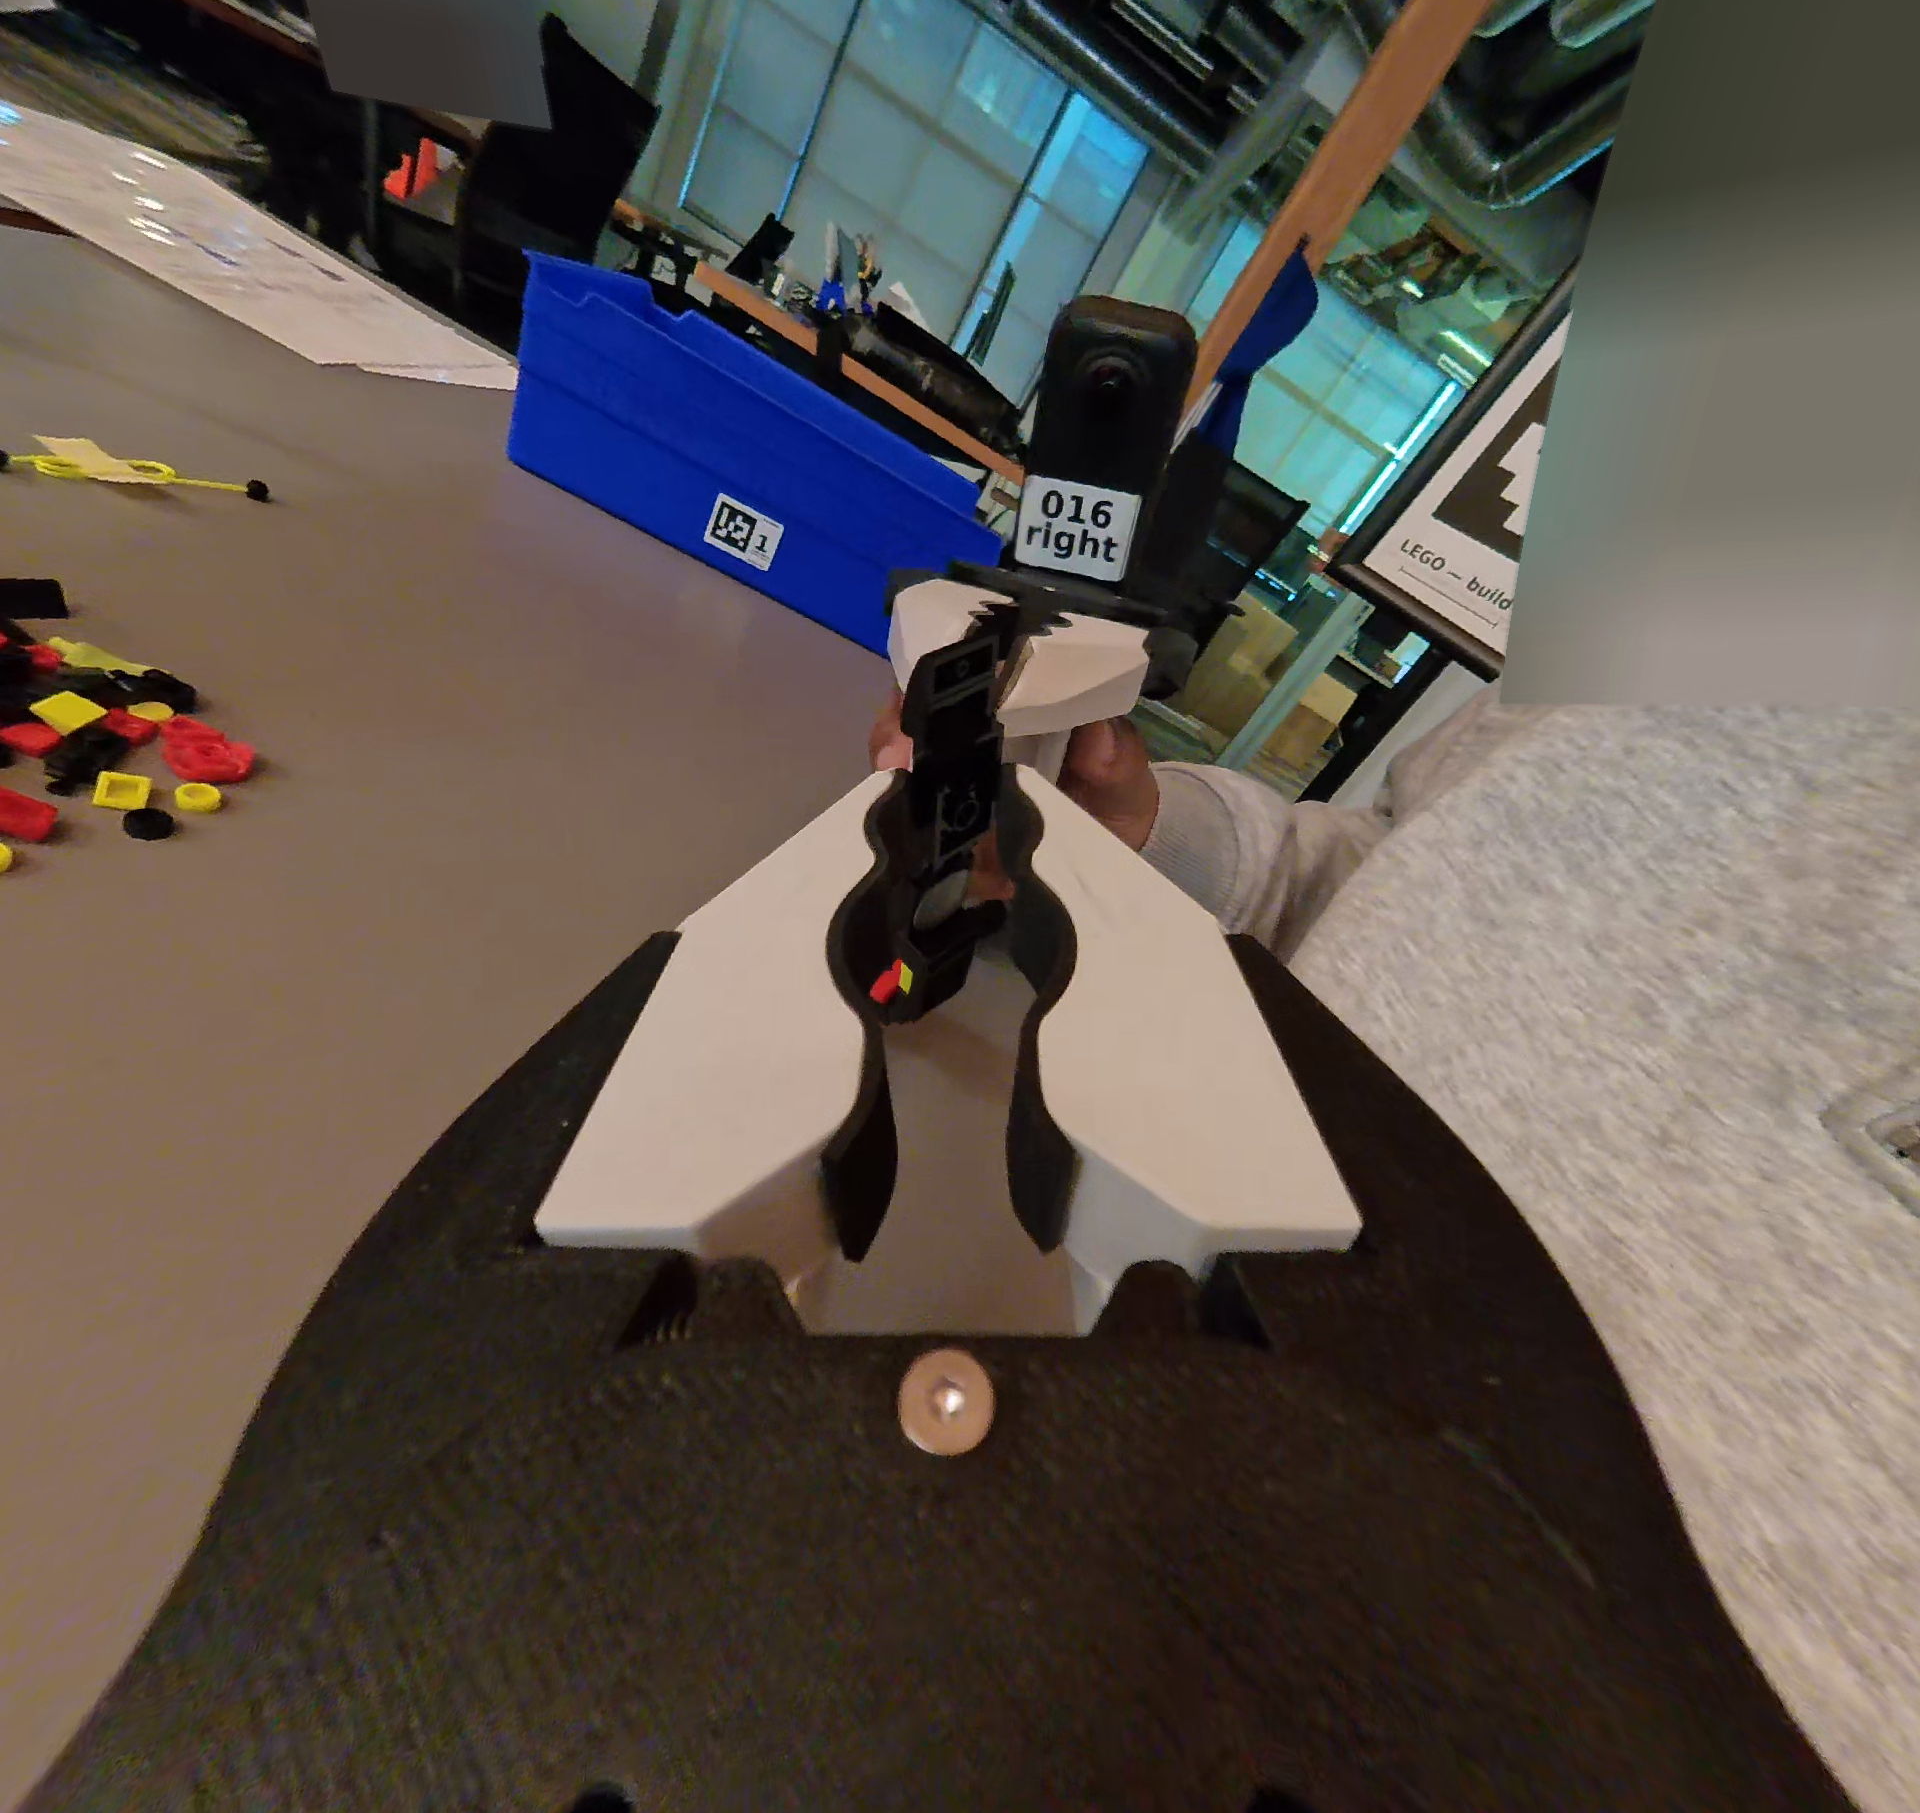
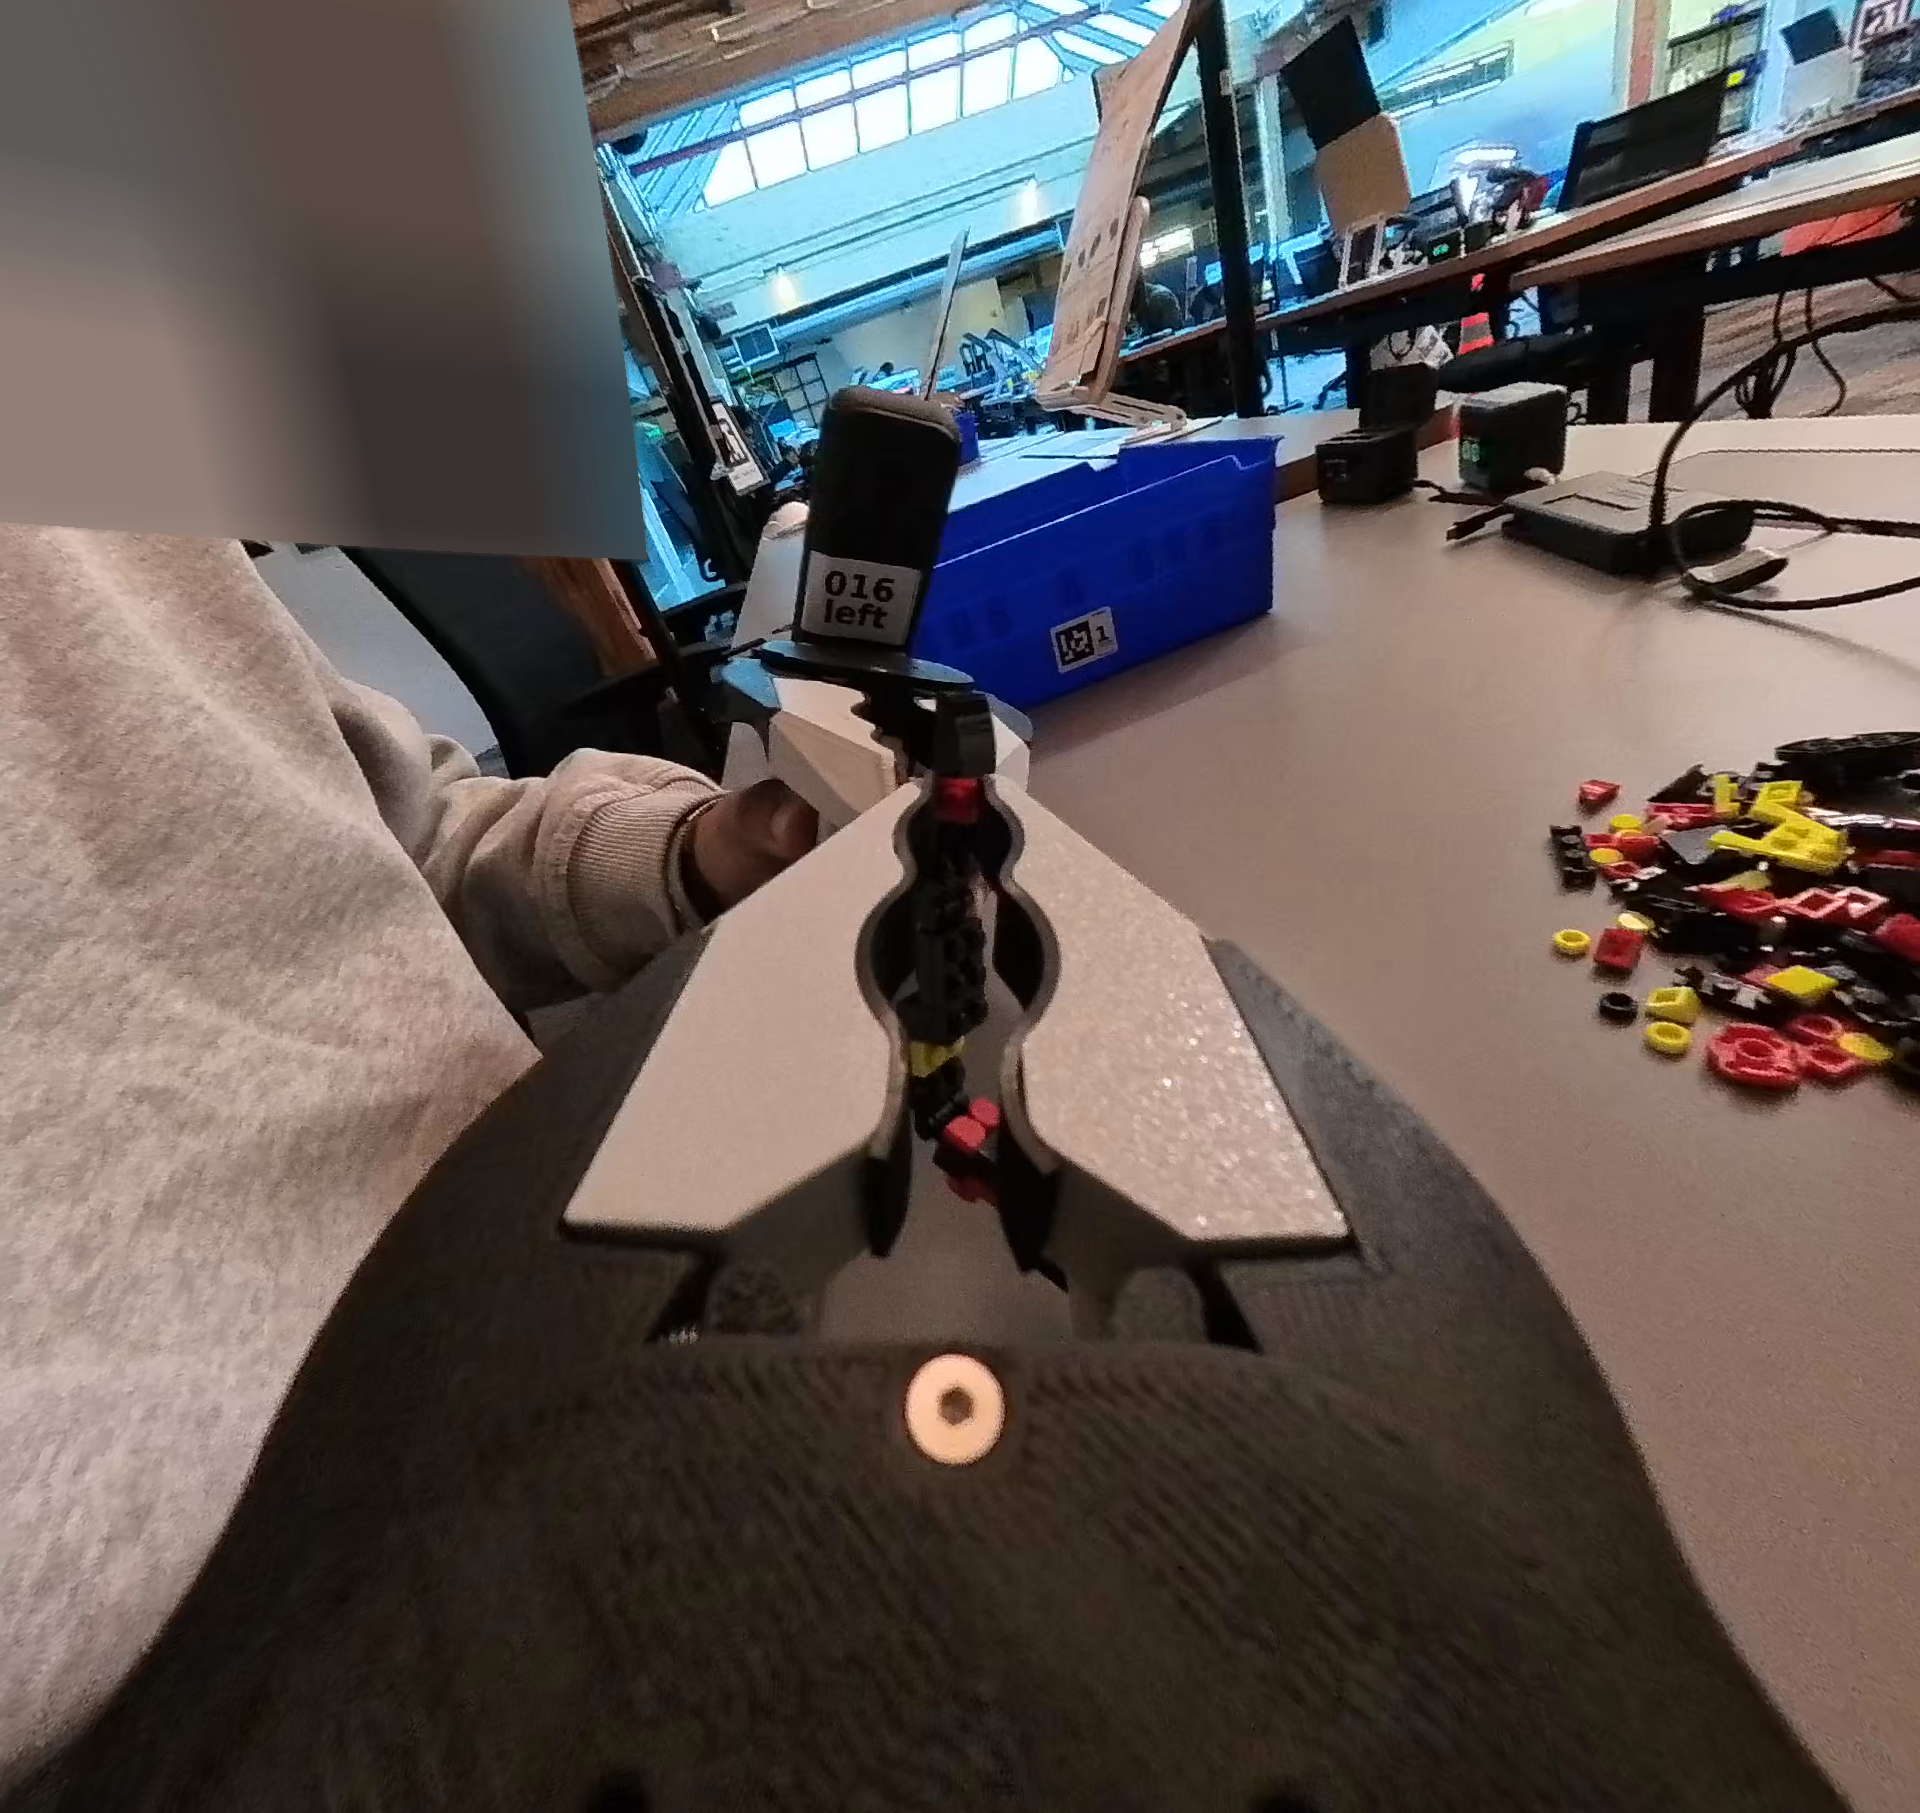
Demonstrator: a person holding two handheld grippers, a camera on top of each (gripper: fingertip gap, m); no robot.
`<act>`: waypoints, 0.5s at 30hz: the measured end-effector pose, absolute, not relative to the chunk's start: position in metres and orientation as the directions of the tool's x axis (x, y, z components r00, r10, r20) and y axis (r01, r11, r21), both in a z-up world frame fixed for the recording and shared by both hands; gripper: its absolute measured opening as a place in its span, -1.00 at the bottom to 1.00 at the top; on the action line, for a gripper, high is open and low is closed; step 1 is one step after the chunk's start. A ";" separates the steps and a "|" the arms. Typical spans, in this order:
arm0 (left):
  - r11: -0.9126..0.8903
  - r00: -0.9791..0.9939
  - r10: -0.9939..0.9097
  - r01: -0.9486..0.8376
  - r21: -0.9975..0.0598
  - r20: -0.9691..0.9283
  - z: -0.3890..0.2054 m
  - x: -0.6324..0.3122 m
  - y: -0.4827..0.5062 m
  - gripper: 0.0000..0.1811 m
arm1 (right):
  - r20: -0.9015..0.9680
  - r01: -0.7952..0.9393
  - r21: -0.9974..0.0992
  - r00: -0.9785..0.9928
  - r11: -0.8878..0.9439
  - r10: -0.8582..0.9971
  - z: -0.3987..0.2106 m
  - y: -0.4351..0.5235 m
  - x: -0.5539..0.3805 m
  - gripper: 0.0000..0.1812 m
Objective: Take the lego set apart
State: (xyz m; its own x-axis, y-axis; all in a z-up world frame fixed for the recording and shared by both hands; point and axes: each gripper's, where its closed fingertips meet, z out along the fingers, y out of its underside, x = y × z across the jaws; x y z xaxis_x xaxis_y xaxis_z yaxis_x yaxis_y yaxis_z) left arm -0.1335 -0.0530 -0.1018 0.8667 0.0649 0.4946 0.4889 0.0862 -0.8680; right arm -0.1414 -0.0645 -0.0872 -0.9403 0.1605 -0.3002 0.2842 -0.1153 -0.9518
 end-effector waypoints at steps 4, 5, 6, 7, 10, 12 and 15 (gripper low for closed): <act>0.063 0.892 0.108 0.435 -0.898 0.439 -0.105 -0.134 -0.052 -0.84 | -0.229 0.224 -0.973 -0.952 -0.051 0.202 -0.091 -0.063 -0.142 -0.94; 0.056 0.903 0.124 0.407 -0.912 0.411 -0.105 -0.134 -0.052 -0.84 | -0.206 0.204 -0.978 -0.954 -0.033 0.217 -0.091 -0.063 -0.142 -0.95; 0.052 0.914 0.140 0.377 -0.925 0.381 -0.104 -0.134 -0.052 -0.84 | -0.191 0.191 -0.981 -0.955 -0.021 0.227 -0.090 -0.063 -0.142 -0.95; 0.052 0.922 0.151 0.354 -0.934 0.357 -0.103 -0.134 -0.053 -0.83 | -0.183 0.184 -0.983 -0.955 -0.017 0.234 -0.088 -0.062 -0.142 -0.95; 0.058 0.921 0.177 0.341 -0.938 0.346 -0.099 -0.137 -0.056 -0.88 | -0.195 0.204 -0.979 -0.935 -0.002 0.295 -0.091 -0.058 -0.151 -1.00; 0.094 0.944 0.091 0.310 -0.946 0.318 -0.085 -0.122 -0.057 -0.93 | -0.140 0.177 -0.984 -0.867 0.032 0.478 -0.102 -0.033 -0.181 -1.00; 0.029 0.945 0.167 0.281 -0.959 0.282 -0.097 -0.127 -0.052 -0.92 | -0.281 0.238 -0.959 -0.871 -0.154 0.403 -0.074 -0.013 -0.185 -1.00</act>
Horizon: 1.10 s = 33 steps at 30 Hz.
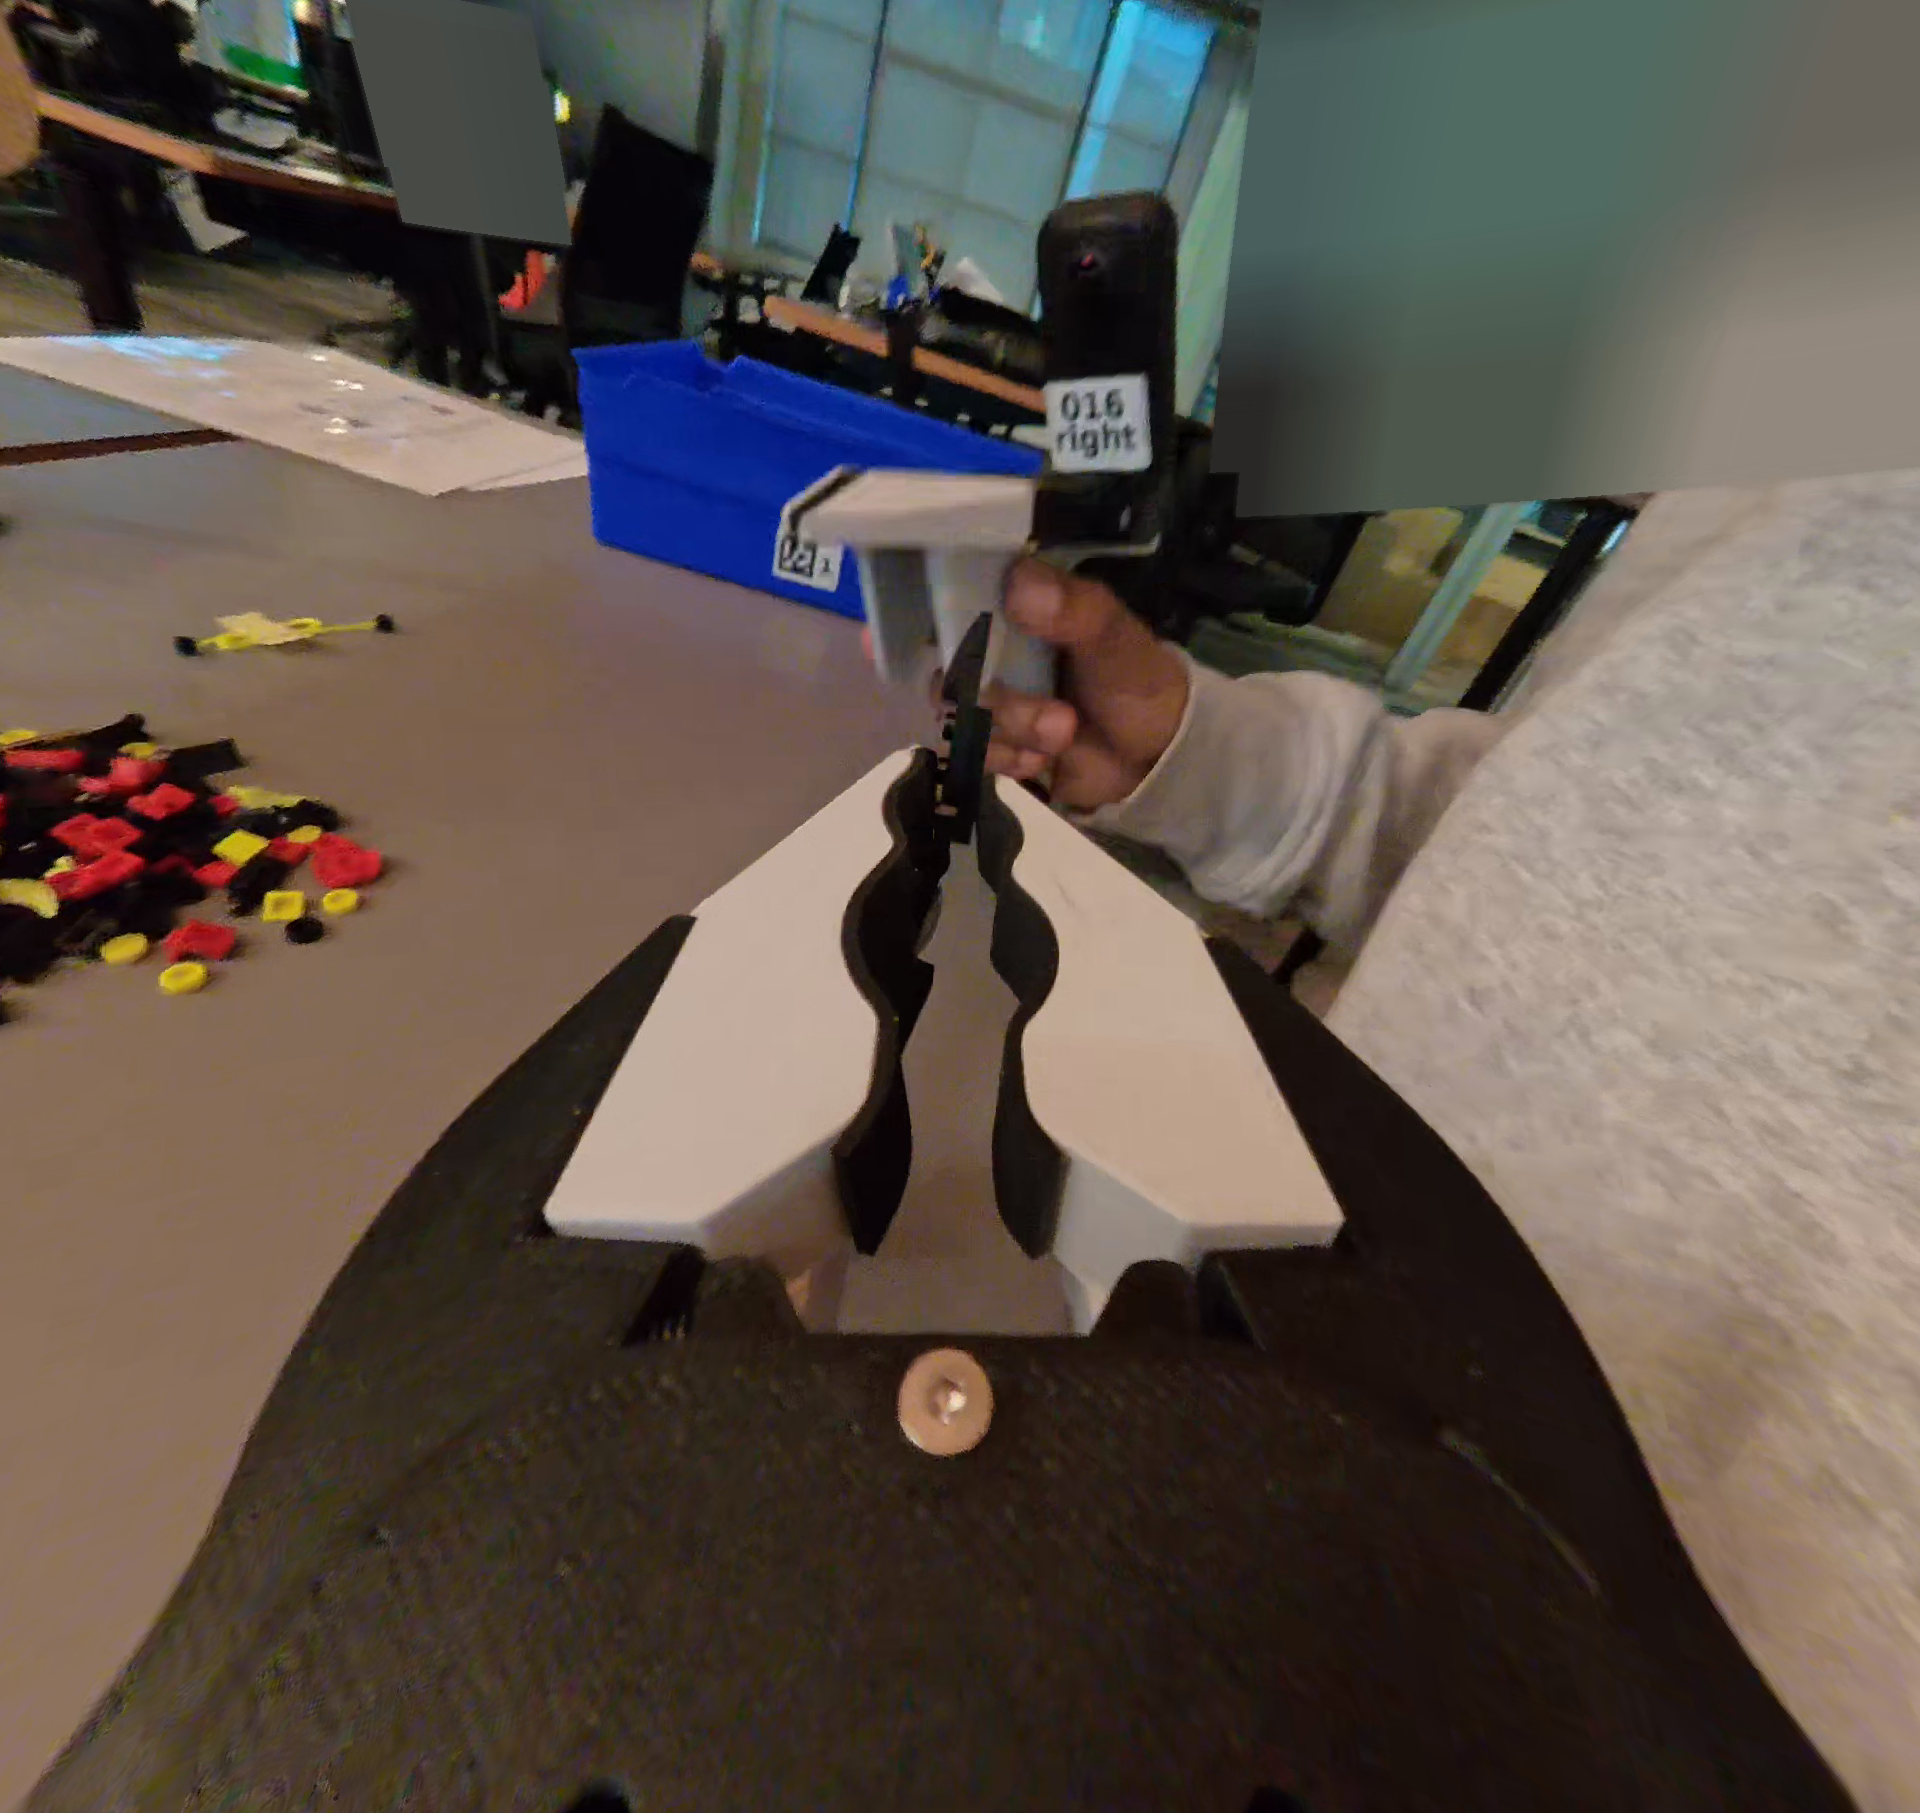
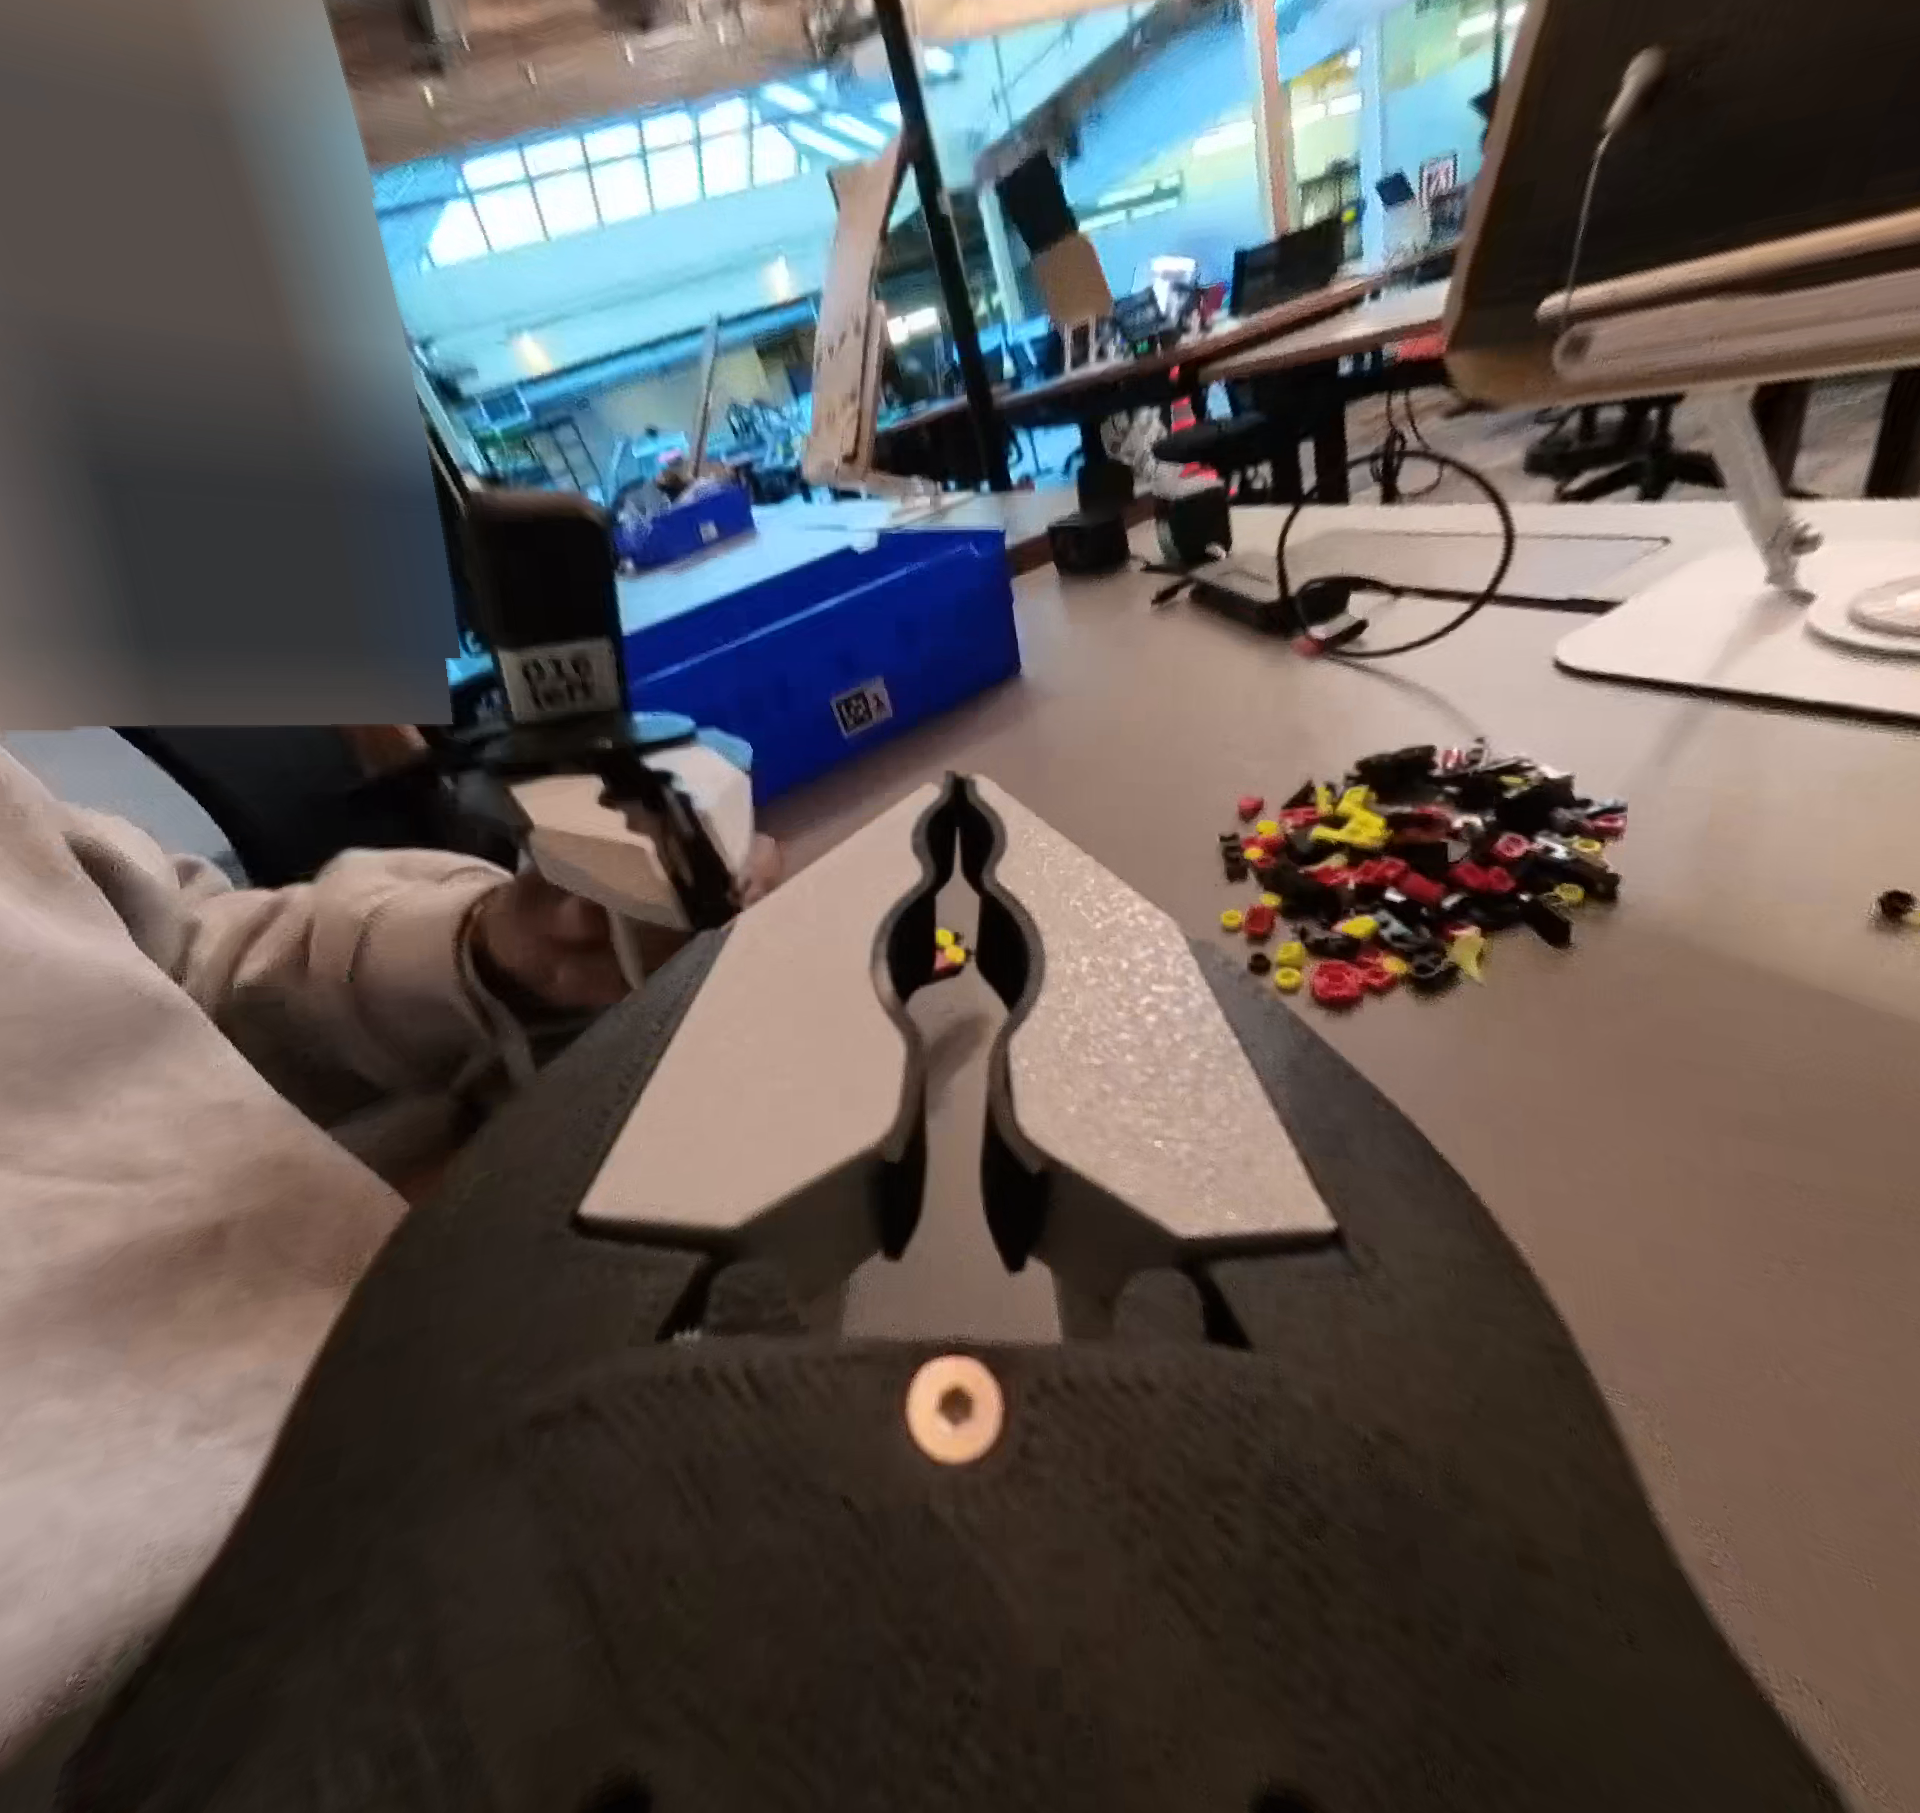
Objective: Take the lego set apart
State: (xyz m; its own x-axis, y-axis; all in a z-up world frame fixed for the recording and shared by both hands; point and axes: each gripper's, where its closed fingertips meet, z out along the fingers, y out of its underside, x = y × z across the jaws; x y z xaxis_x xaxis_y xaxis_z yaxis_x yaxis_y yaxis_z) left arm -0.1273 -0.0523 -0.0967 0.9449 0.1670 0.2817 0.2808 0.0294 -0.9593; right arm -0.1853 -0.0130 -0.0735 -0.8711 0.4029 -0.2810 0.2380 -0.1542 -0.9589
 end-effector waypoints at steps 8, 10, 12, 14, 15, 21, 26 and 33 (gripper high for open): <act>0.104 0.916 0.103 0.378 -0.920 0.388 -0.093 -0.131 -0.058 -0.93 | -0.239 0.216 -0.971 -0.899 -0.102 0.367 -0.086 -0.030 -0.174 -1.00; 0.110 0.912 0.102 0.386 -0.916 0.397 -0.094 -0.133 -0.059 -0.93 | -0.241 0.218 -0.970 -0.905 -0.106 0.350 -0.087 -0.031 -0.172 -1.00; 0.112 0.908 0.095 0.397 -0.911 0.408 -0.095 -0.133 -0.059 -0.93 | -0.256 0.229 -0.966 -0.907 -0.120 0.333 -0.086 -0.032 -0.171 -1.00; 0.122 0.905 0.084 0.407 -0.905 0.418 -0.095 -0.133 -0.060 -0.93 | -0.272 0.243 -0.962 -0.908 -0.128 0.319 -0.088 -0.033 -0.171 -1.00; 0.126 0.904 0.080 0.409 -0.904 0.421 -0.094 -0.133 -0.060 -0.93 | -0.280 0.251 -0.959 -0.908 -0.129 0.312 -0.088 -0.033 -0.171 -1.00; 0.143 0.900 0.077 0.415 -0.898 0.428 -0.093 -0.135 -0.062 -0.93 | -0.297 0.272 -0.955 -0.909 -0.121 0.292 -0.095 -0.039 -0.169 -1.00; 0.145 0.898 0.074 0.420 -0.896 0.433 -0.094 -0.135 -0.062 -0.93 | -0.298 0.278 -0.954 -0.909 -0.110 0.291 -0.099 -0.042 -0.168 -1.00; 0.188 0.885 0.080 0.438 -0.879 0.459 -0.091 -0.142 -0.067 -0.93 | -0.338 0.305 -0.940 -0.898 -0.153 0.283 -0.096 -0.042 -0.170 -0.90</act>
